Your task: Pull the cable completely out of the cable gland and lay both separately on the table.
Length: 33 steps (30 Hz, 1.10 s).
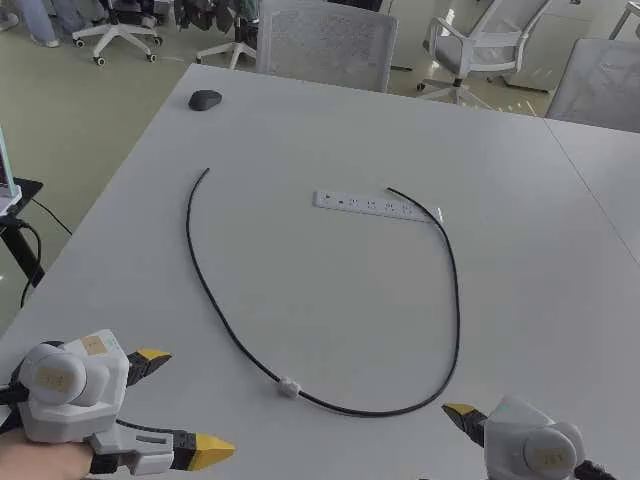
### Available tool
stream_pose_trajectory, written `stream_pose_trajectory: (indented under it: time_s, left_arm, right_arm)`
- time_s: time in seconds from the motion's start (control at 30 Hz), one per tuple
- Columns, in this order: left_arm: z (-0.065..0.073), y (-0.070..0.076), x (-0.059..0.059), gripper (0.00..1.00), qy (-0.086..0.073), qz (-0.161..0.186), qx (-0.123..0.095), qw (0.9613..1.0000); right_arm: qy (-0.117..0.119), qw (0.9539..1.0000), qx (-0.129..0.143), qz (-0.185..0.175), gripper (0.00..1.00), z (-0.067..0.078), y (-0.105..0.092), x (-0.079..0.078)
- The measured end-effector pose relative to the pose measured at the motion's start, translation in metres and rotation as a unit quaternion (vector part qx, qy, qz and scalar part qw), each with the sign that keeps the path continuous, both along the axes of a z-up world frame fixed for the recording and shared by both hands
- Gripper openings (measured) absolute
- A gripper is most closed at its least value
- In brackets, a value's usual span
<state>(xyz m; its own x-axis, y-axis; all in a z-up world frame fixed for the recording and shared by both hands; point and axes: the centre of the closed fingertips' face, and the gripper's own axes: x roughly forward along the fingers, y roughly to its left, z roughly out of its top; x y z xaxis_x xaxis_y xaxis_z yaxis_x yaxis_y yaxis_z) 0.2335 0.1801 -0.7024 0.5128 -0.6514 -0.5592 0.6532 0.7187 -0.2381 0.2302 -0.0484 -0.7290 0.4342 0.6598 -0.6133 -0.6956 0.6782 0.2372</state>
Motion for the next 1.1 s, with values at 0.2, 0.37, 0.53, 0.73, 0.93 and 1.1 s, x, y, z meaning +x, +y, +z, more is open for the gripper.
stream_pose_trajectory:
  time_s: [0.2,0.37,0.53,0.73,0.93,1.1]
  left_arm:
    - [-0.001,-0.002,-0.004,0.95,0.0,-0.009,0.005,0.9999]
    - [-0.004,-0.002,-0.007,0.95,0.006,-0.01,0.006,0.9999]
    - [-0.009,-0.003,-0.011,0.95,0.014,-0.013,0.002,0.9998]
    - [-0.006,-0.004,-0.011,0.94,0.011,-0.014,0.0,0.9999]
    - [-0.003,-0.009,-0.01,0.94,0.001,-0.017,-0.003,0.9998]
    - [-0.009,-0.007,-0.012,0.94,0.002,-0.017,0.001,0.9999]
  right_arm:
    - [0.003,1.0,-0.001,0.001,0.95,-0.003,0.001,0.001]
    - [0.001,1.0,0.0,0.007,0.94,-0.002,0.008,0.005]
    - [0.004,0.9999,-0.002,0.013,0.92,-0.002,0.017,0.011]
    - [-0.003,0.9996,-0.004,0.029,0.91,0.003,0.029,0.02]
    - [-0.006,0.9974,-0.036,0.062,0.88,0.002,0.035,0.024]
    - [-0.005,0.9961,-0.048,0.074,0.83,0.003,0.042,0.034]
